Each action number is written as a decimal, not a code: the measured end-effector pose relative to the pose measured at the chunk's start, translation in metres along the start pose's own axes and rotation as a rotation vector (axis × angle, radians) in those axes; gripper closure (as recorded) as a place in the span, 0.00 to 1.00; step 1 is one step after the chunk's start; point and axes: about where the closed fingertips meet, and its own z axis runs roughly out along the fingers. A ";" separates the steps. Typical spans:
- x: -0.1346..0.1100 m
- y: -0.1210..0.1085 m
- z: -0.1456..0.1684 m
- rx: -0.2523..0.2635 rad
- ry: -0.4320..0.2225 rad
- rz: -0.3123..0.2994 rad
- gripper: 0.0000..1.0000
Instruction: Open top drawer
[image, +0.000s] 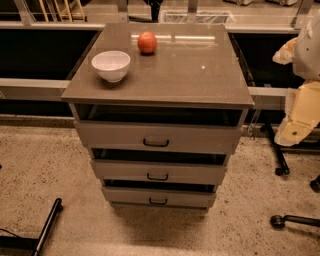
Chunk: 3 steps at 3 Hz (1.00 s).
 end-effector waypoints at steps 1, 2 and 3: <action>0.000 0.000 0.000 0.000 0.000 0.000 0.00; 0.002 -0.002 0.021 0.022 -0.001 -0.010 0.00; 0.010 0.008 0.130 -0.009 0.041 -0.126 0.00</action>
Offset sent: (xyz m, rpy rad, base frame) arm 0.0494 0.0044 -0.1237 -0.0413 -0.1179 0.0309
